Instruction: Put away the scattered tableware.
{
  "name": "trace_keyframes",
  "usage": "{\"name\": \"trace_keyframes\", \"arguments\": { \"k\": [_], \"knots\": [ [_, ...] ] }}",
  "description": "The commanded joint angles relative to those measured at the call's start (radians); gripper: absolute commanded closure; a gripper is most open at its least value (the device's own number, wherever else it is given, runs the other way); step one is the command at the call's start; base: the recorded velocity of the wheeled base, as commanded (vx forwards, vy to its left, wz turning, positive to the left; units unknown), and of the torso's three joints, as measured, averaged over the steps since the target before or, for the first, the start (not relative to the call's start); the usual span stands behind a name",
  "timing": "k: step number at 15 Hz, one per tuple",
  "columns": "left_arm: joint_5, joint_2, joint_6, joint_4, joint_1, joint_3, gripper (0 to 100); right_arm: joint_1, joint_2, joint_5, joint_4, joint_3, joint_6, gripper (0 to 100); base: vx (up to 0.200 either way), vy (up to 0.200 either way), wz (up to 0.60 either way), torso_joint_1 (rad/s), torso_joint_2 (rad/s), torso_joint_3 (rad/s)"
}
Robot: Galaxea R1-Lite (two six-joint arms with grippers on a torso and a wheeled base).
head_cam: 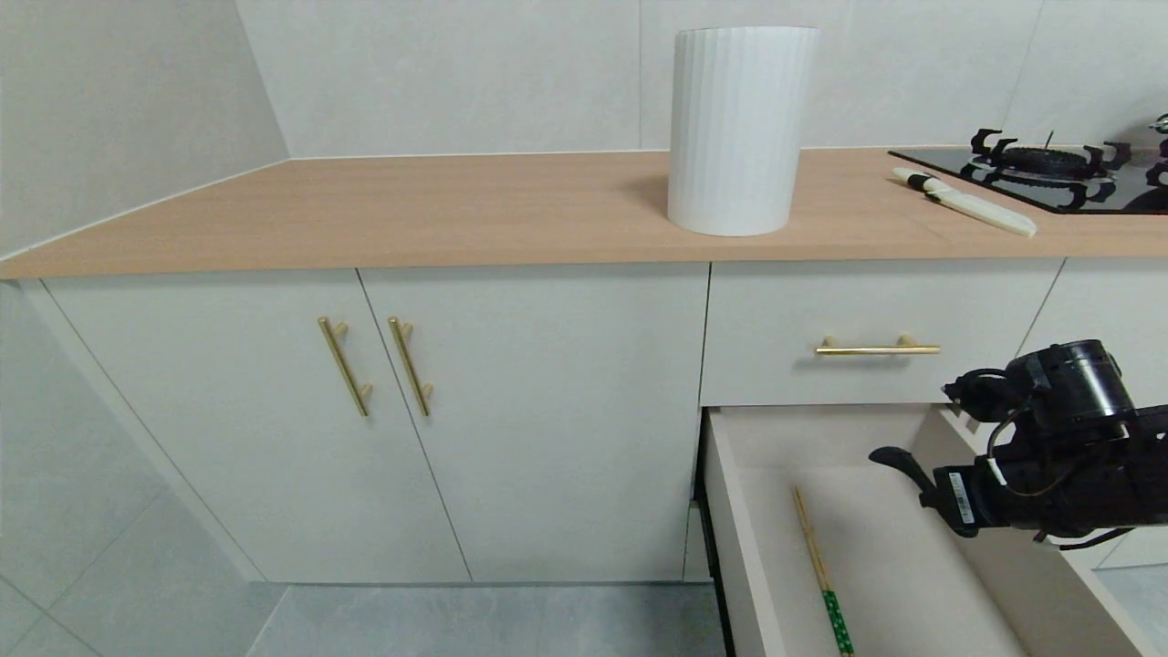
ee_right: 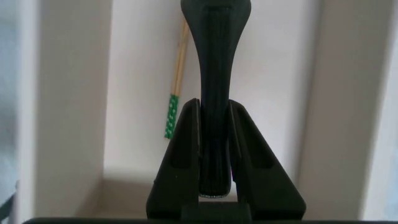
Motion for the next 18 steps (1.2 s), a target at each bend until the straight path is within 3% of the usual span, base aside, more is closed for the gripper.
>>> {"name": "trace_keyframes", "arguments": {
  "k": [1, 7, 12, 18],
  "knots": [
    [0.000, 0.000, 0.000, -0.001, 0.000, 0.000, 0, 0.001, 0.029, 0.001, 0.000, -0.001, 0.000, 100, 0.000, 0.000, 0.00, -0.012, 0.09, 0.090],
    [0.000, 0.000, 0.000, -0.001, 0.000, 0.000, 0, -0.004, 0.135, -0.001, -0.019, -0.006, -0.003, 100, 0.000, 0.000, 0.00, 0.000, 0.01, 0.008],
    [0.000, 0.000, 0.000, -0.001, 0.000, 0.000, 0, -0.022, 0.397, -0.030, -0.203, 0.000, 0.001, 100, 0.000, 0.000, 0.00, 0.000, 0.00, 0.000],
    [0.000, 0.000, 0.000, -0.001, 0.000, 0.000, 0, -0.035, 0.522, -0.033, -0.393, 0.043, 0.001, 100, 0.000, 0.000, 0.00, 0.000, 0.00, 0.000]
  ]
}}
